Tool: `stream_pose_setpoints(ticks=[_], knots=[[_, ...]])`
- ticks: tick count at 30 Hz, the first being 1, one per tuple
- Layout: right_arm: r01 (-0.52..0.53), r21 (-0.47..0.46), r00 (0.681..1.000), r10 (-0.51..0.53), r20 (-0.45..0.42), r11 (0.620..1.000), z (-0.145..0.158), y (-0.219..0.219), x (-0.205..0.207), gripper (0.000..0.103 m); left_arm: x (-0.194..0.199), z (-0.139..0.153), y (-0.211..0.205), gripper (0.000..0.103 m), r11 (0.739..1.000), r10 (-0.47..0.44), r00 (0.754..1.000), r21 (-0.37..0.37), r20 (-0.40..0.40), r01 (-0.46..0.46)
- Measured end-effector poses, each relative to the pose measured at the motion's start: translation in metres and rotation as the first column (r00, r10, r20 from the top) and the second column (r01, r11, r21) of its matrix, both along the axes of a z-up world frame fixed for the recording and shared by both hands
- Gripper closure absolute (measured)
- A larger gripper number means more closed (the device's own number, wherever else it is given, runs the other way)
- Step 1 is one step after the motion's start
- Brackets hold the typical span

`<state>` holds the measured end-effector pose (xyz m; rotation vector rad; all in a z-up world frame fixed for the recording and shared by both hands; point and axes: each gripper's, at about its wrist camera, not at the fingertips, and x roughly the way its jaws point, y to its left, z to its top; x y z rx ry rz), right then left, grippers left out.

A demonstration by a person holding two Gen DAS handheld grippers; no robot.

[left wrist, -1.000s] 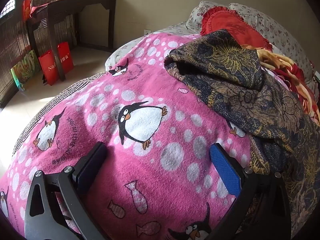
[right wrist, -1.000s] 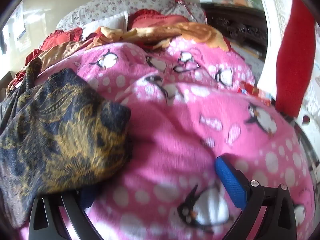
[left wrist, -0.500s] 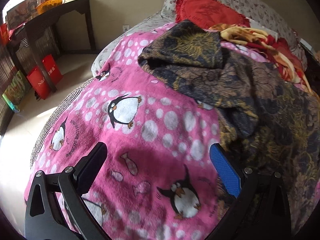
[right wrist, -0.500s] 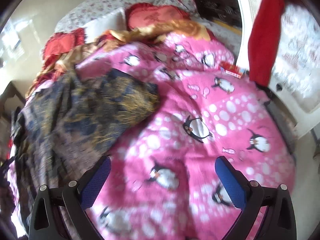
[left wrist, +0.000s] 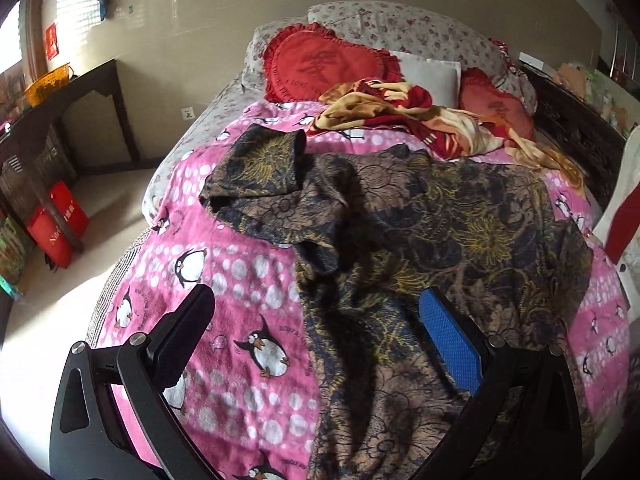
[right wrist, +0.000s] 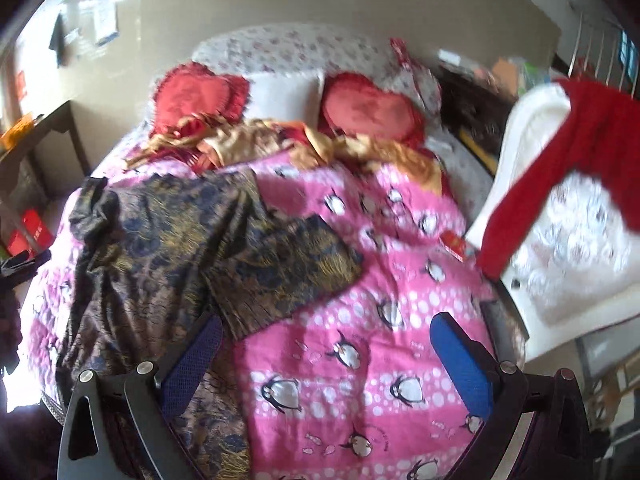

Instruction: Fold small clothes

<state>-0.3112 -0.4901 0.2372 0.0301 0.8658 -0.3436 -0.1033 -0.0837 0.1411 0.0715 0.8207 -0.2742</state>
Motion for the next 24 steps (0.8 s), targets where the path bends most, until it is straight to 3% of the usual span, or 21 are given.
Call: stream_pose_setpoints(ticks=[4, 10, 17, 24], knots=[[-0.04, 0.002, 0.999, 0.04, 0.034, 0.999, 0.004, 0.021, 0.012, 0.0, -0.004, 0.006, -0.018, 0.001, 0.999, -0.042, 0.999, 0.0, -0.006, 0.042], [-0.122, 0.025, 0.991, 0.12, 0.065, 0.992, -0.004, 0.057, 0.061, 0.0, -0.005, 0.01, -0.032, 0.001, 0.997, -0.073, 0.997, 0.018, 0.005, 0.073], [-0.227, 0.062, 0.965, 0.216, 0.146, 0.972, -0.01, 0.095, 0.136, 0.0, 0.018, 0.008, -0.038, 0.0, 0.999, -0.035, 0.999, -0.005, -0.006, 0.035], [-0.282, 0.177, 0.951, 0.251, 0.18, 0.943, -0.041, 0.116, 0.2, 0.0, 0.041, -0.004, -0.036, 0.0, 0.999, 0.033, 0.999, 0.002, -0.005, -0.033]])
